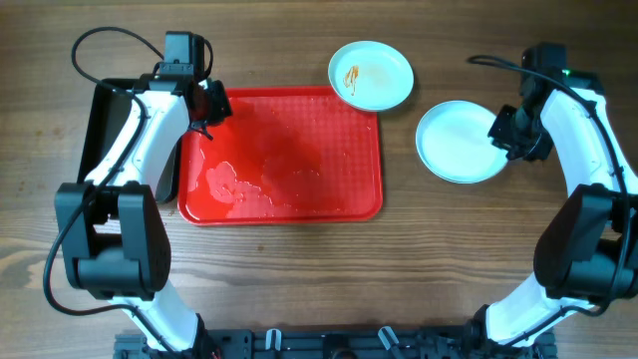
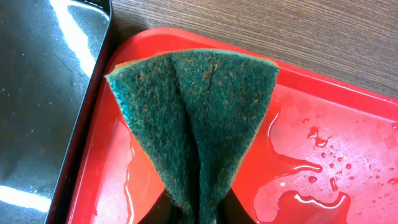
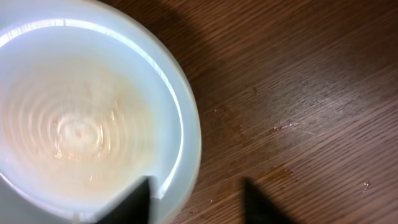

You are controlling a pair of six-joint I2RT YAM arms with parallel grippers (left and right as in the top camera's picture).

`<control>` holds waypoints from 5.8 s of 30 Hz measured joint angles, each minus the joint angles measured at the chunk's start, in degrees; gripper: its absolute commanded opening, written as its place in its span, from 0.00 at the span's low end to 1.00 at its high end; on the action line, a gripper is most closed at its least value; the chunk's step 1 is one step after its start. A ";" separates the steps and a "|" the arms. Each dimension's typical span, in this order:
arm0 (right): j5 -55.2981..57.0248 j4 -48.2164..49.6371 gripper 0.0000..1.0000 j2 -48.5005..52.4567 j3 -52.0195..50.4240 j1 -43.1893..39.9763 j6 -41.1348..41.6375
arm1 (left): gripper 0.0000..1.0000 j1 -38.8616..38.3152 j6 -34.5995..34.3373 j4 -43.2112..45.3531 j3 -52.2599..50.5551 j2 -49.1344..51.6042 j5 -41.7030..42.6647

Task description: Clean dirty plates on tray and stack at the side

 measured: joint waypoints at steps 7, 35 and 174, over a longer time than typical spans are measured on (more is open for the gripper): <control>-23.63 23.56 0.67 0.11 4.79 9.99 -0.70 | 0.11 0.00 0.00 0.39 0.02 0.00 -0.02; -25.40 28.06 0.27 17.97 5.60 40.46 11.17 | 0.04 0.00 -0.15 0.35 0.02 0.00 0.00; 54.47 26.32 0.04 1.86 6.54 56.39 -9.49 | 0.04 0.42 3.45 -24.87 22.97 8.37 14.56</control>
